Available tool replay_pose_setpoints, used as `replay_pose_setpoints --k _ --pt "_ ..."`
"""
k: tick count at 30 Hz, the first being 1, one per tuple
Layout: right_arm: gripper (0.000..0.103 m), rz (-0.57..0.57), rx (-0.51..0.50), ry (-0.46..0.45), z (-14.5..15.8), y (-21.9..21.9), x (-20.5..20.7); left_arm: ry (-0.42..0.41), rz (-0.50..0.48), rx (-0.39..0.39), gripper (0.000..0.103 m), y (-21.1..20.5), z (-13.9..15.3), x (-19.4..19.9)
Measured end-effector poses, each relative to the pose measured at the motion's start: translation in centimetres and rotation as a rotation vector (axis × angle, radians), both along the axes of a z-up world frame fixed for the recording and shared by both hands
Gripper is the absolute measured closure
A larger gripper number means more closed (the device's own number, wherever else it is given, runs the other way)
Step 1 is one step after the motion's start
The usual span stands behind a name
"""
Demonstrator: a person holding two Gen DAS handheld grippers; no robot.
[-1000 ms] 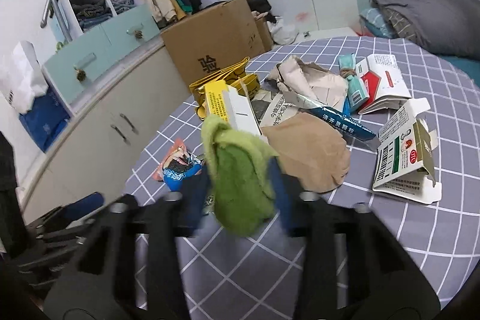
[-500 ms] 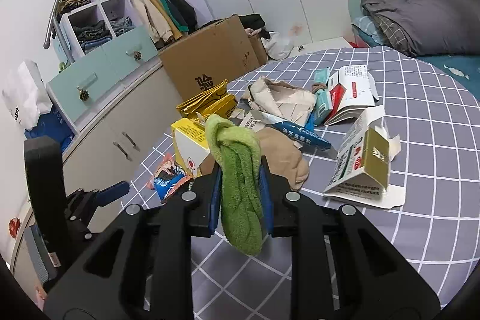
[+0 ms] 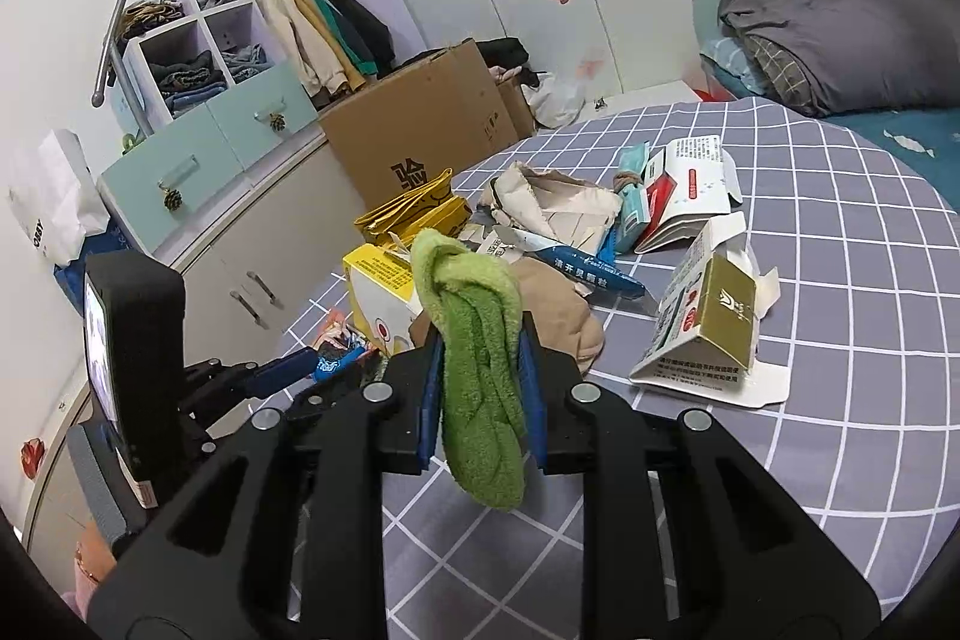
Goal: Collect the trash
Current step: 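Grasp the green cloth with the right tool while the left tool grasps the snack wrapper, then carry the cloth and wrapper to the wastebasket and open both tools over it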
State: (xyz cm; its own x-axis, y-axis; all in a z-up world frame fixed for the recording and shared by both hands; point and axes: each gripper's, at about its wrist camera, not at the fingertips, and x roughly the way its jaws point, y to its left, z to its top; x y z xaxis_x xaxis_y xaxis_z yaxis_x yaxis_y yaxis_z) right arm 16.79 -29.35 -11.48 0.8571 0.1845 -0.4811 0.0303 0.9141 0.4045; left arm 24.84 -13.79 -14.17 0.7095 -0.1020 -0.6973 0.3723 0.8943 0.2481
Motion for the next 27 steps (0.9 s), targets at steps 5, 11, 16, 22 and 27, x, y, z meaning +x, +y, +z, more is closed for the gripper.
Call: replay_pose_setpoints --k 5,11,16,22,27 --pt "0.08 -0.004 -0.006 -0.018 0.7 0.4 -0.8 -0.02 0.023 -0.07 0.096 1.5 1.5 -1.4" --pt "0.08 0.01 -0.015 -0.032 1.5 1.4 -1.7 0.009 0.03 -0.203 0.103 4.3 2.9 -2.7" --pt "0.08 0.027 -0.022 -0.049 2.4 2.7 -2.4 0.004 0.043 -0.335 0.103 7.1 4.5 -4.0" --pt "0.08 0.055 -0.043 -0.081 3.9 5.0 -3.2 -0.011 0.045 -0.45 0.103 9.5 5.8 -5.4" --pt "0.08 0.104 -0.052 -0.093 4.9 7.7 -3.3 -0.038 0.048 -0.505 0.103 11.5 6.8 -6.6"
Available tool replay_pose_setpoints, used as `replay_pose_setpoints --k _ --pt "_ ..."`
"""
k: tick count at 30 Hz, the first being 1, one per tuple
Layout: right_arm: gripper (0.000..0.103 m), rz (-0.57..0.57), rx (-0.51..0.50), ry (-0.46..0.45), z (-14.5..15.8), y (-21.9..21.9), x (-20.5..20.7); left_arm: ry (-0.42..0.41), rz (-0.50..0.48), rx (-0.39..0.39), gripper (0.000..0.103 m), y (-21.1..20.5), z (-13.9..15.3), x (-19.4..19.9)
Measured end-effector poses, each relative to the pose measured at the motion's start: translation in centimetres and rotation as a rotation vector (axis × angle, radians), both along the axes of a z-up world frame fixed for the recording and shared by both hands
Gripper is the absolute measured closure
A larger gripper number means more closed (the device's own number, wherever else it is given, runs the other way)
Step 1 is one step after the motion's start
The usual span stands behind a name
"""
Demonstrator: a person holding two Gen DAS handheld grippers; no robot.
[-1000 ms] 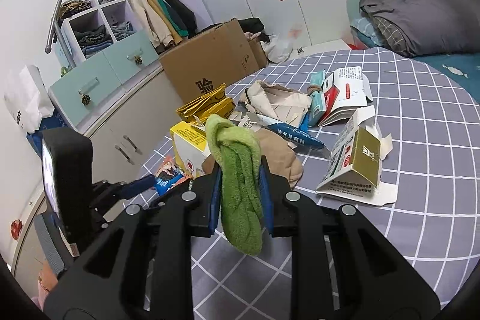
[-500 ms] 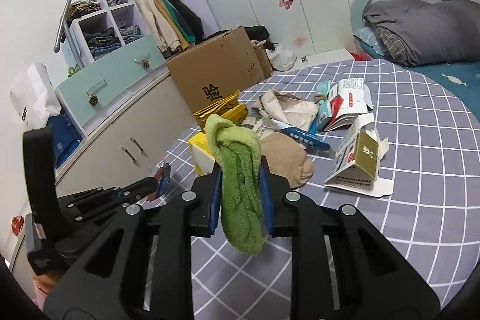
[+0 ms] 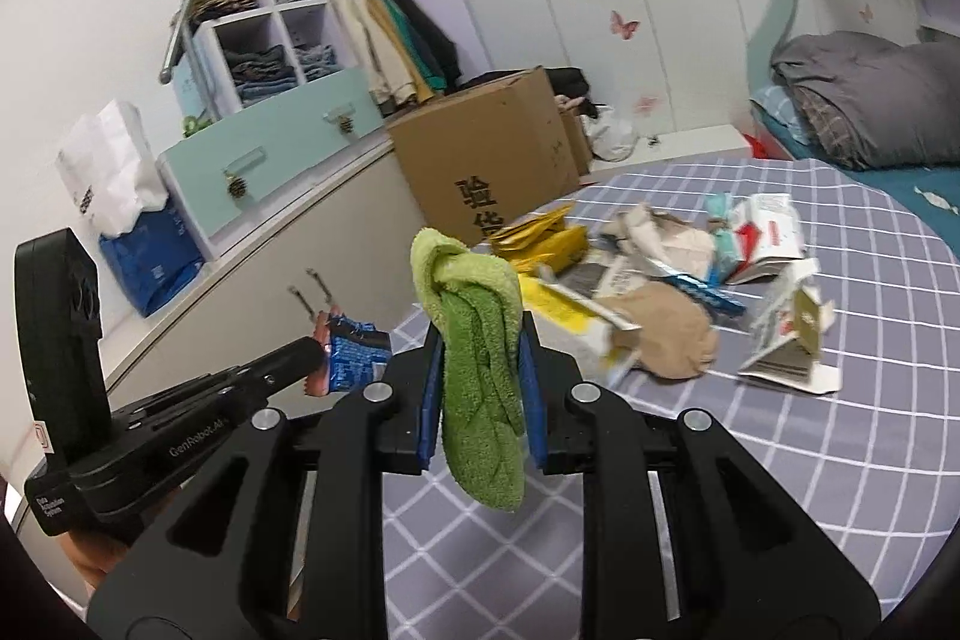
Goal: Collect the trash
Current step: 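Carry the cloth and wrapper to the wastebasket and open both tools over it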
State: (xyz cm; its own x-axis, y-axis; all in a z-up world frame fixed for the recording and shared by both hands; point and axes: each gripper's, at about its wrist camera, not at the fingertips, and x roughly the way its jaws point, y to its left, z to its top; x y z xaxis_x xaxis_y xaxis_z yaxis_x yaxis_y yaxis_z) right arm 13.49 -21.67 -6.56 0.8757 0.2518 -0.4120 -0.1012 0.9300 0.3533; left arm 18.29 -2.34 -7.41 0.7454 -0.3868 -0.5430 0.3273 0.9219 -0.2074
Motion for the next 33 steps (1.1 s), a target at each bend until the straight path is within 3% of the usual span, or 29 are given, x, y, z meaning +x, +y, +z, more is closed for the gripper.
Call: replay_pose_setpoints --k 10,16,21,25,33 --pt "0.08 0.169 -0.041 0.044 -0.9 9.0 2.5 0.007 0.1 -0.079 0.103 7.6 0.0 -1.0" --pt "0.08 0.311 -0.071 0.098 -2.8 16.6 5.4 0.046 0.221 -0.102 0.103 14.2 -2.0 -0.9" --pt "0.08 0.424 -0.124 0.176 -6.3 23.3 7.8 0.138 0.35 -0.069 0.103 19.4 -6.3 0.7" --pt "0.08 0.49 -0.182 0.287 -11.3 28.2 10.1 0.229 0.425 -0.033 0.103 22.5 -10.8 2.2" --pt "0.08 0.528 -0.265 0.464 -20.1 32.7 14.4 0.429 0.494 -0.055 0.103 27.6 -19.6 5.7"
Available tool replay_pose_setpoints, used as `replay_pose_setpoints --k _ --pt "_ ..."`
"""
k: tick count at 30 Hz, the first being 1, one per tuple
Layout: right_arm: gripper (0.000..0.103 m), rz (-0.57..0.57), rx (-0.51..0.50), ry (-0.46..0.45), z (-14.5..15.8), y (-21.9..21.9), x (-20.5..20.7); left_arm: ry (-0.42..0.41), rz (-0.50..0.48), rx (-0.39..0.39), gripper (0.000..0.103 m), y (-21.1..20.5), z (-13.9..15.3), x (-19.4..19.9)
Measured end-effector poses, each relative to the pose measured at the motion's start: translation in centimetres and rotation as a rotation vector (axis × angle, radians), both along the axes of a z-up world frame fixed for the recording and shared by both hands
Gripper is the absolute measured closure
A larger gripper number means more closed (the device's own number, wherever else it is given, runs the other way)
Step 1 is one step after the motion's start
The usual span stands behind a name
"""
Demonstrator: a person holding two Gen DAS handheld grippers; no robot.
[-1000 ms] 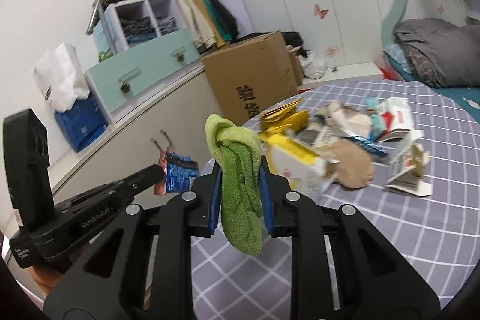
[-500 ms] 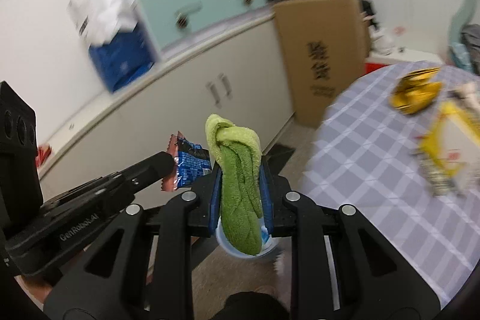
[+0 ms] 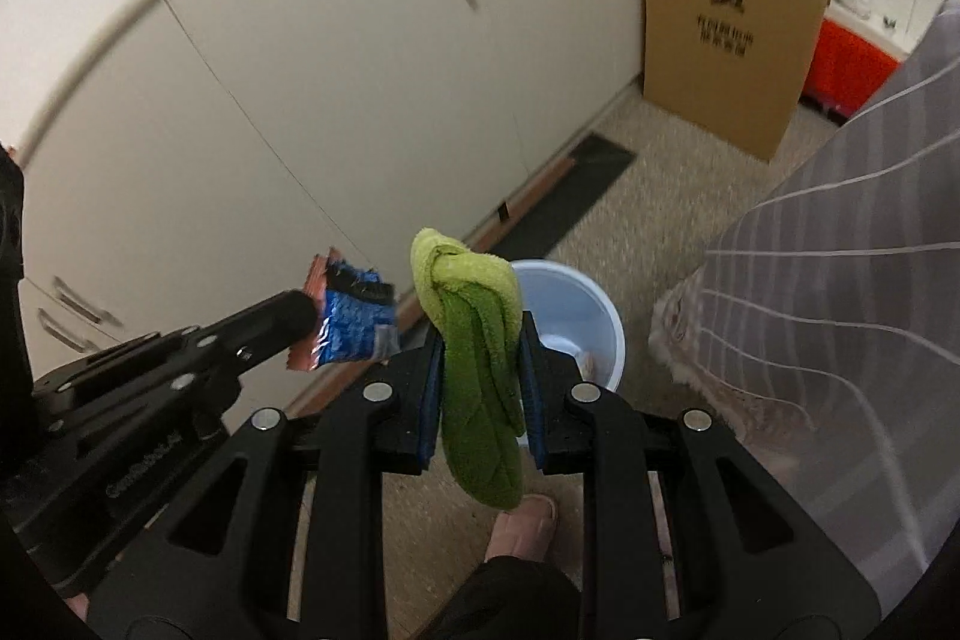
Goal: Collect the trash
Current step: 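Carry the cloth and wrapper to the wastebasket and open both tools over it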
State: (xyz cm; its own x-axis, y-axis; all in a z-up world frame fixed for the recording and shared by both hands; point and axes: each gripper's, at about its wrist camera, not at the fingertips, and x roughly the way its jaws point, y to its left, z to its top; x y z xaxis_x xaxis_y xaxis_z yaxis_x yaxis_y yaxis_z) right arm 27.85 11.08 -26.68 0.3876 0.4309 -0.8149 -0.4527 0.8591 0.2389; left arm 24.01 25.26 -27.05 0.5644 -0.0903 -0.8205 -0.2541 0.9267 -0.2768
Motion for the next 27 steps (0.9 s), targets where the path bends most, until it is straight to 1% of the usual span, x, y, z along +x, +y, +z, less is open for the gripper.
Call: replay_pose_setpoints --k 2,4,5,6,7,8,10,12,15,21,23,27 --pt "0.079 0.006 -0.016 0.025 -1.7 0.9 1.4 0.031 0.008 -0.017 0.103 0.8 -1.6 0.8" --pt "0.076 0.017 -0.013 0.032 -2.7 1.6 2.2 0.057 0.02 -0.018 0.103 1.5 -3.0 1.5" --pt "0.069 0.023 -0.011 0.041 -3.3 2.1 2.9 0.067 0.023 -0.02 0.103 1.8 -3.5 1.8" --pt "0.059 0.025 -0.01 0.046 -3.7 2.5 3.2 0.077 0.03 -0.022 0.103 2.1 -4.0 2.1" --pt "0.053 0.021 -0.018 0.046 -4.1 2.8 3.7 0.083 0.032 -0.027 0.103 2.4 -4.4 2.3" --pt "0.05 0.013 -0.028 0.043 -4.3 2.9 3.9 0.091 0.034 -0.031 0.103 2.7 -4.7 2.6" --pt "0.049 0.008 -0.025 0.05 -4.7 2.9 4.2 0.099 0.035 -0.033 0.103 3.1 -5.4 2.7" --pt "0.045 -0.008 -0.034 0.056 -5.1 2.8 4.6 0.107 0.033 -0.035 0.103 3.2 -5.9 3.2" --pt "0.042 -0.022 -0.038 0.067 -5.8 2.4 4.6 0.119 0.028 -0.035 0.103 3.2 -6.6 3.8" --pt "0.04 -0.069 -0.052 0.098 -7.1 1.0 4.6 0.155 0.001 -0.048 0.103 2.4 -8.4 5.0" --pt "0.04 -0.089 -0.055 0.098 -7.2 0.6 4.6 0.168 -0.011 -0.041 0.103 2.0 -8.9 5.6" --pt "0.04 -0.127 -0.055 0.088 -7.1 -0.3 5.0 0.168 -0.031 -0.031 0.103 1.3 -9.1 6.5"
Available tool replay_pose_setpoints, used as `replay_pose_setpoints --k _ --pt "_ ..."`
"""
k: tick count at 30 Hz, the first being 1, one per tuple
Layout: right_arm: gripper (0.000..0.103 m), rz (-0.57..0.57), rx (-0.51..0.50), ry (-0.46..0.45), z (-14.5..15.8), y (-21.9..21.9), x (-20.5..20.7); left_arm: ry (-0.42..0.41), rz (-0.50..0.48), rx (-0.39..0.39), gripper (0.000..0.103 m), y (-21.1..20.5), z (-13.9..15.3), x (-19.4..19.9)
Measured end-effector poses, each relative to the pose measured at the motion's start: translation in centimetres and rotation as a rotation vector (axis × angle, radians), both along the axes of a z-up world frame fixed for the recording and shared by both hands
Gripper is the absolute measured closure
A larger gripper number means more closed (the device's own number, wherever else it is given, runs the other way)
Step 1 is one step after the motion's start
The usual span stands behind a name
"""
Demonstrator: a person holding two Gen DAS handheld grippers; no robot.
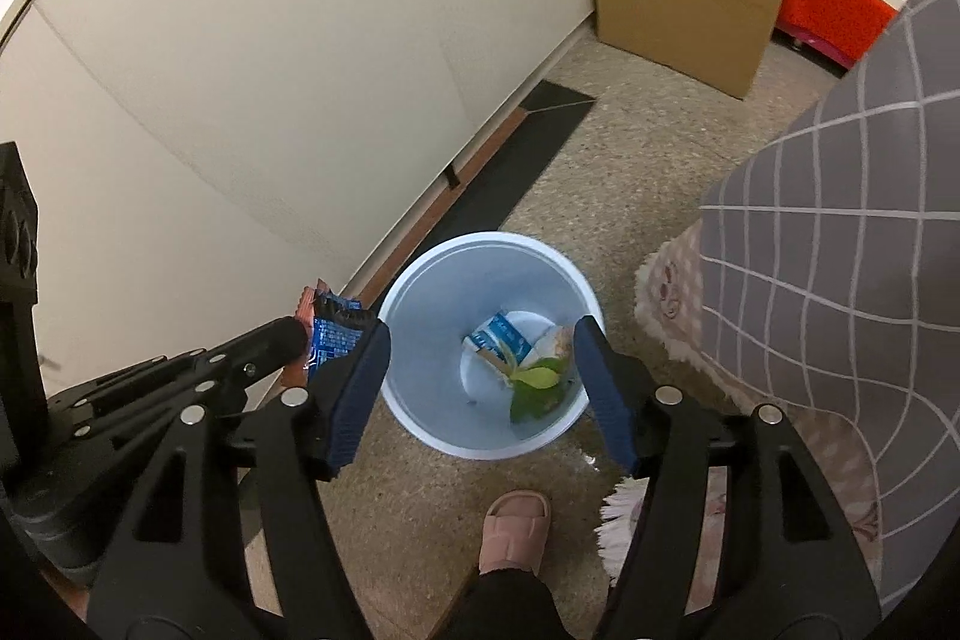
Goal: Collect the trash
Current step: 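Carry the cloth and wrapper to the wastebasket and open both tools over it, then move both tools back over the table toward the yellow box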
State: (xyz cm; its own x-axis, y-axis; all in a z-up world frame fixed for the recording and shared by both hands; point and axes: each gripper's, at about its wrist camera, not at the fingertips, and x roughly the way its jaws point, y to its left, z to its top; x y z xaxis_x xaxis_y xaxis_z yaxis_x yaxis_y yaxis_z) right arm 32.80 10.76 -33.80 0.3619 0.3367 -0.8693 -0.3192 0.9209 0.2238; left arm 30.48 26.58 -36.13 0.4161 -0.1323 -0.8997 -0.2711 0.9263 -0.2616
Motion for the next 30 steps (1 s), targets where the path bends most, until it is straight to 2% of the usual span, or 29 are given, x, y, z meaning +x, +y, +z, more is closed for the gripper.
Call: replay_pose_setpoints --k 8,10,12,14,17,23,27,30 --pt "0.04 -0.045 0.014 -0.024 1.0 -1.7 0.1 0.004 -0.02 -0.038 0.101 -0.9 -0.8 1.1" --pt "0.04 -0.047 0.017 -0.024 1.1 -2.1 -0.1 0.013 -0.011 -0.035 0.093 -0.9 -0.8 0.9" --pt "0.04 -0.052 0.019 -0.028 1.3 -2.3 -0.2 0.009 0.012 -0.027 0.069 -0.8 -0.5 0.5" --pt "0.04 -0.052 0.026 -0.029 1.7 -2.5 -0.5 -0.003 0.031 -0.022 0.059 -0.7 0.2 -0.1" --pt "0.04 -0.053 0.039 -0.034 2.4 -2.6 -0.9 -0.023 0.044 -0.001 0.052 -0.5 1.5 -1.1" --pt "0.039 -0.024 0.085 -0.04 4.8 -2.2 -2.2 -0.053 0.091 0.044 0.046 0.3 4.5 -3.5" --pt "0.038 0.002 0.14 -0.044 7.0 -1.8 -3.5 -0.111 0.142 0.077 0.042 1.0 7.9 -6.1" --pt "0.038 0.027 0.179 -0.081 9.6 -1.7 -4.9 -0.173 0.17 0.085 0.039 1.2 11.0 -8.0"
